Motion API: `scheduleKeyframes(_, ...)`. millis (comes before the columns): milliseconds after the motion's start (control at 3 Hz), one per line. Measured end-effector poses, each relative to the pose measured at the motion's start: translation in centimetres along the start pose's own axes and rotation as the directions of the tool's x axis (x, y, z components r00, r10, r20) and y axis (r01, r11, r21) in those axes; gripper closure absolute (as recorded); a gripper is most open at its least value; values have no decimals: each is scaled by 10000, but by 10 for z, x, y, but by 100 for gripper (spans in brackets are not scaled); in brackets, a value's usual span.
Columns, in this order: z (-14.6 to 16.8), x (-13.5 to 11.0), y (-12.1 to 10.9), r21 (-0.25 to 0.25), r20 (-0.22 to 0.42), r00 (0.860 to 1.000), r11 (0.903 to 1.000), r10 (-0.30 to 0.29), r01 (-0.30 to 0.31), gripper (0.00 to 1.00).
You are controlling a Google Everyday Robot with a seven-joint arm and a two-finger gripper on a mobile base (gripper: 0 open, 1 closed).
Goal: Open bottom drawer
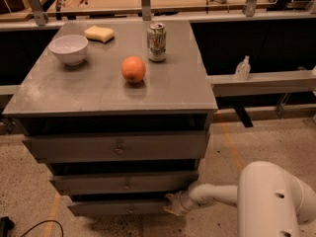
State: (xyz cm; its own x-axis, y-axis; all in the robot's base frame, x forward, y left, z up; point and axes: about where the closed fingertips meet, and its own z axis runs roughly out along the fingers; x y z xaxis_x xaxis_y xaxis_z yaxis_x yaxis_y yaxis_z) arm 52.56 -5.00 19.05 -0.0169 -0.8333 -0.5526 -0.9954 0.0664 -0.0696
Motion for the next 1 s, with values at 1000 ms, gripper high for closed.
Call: scheduleKeyframes(1000, -7, -46, 106, -3249, 677, 9964, 9454, 515, -268, 18)
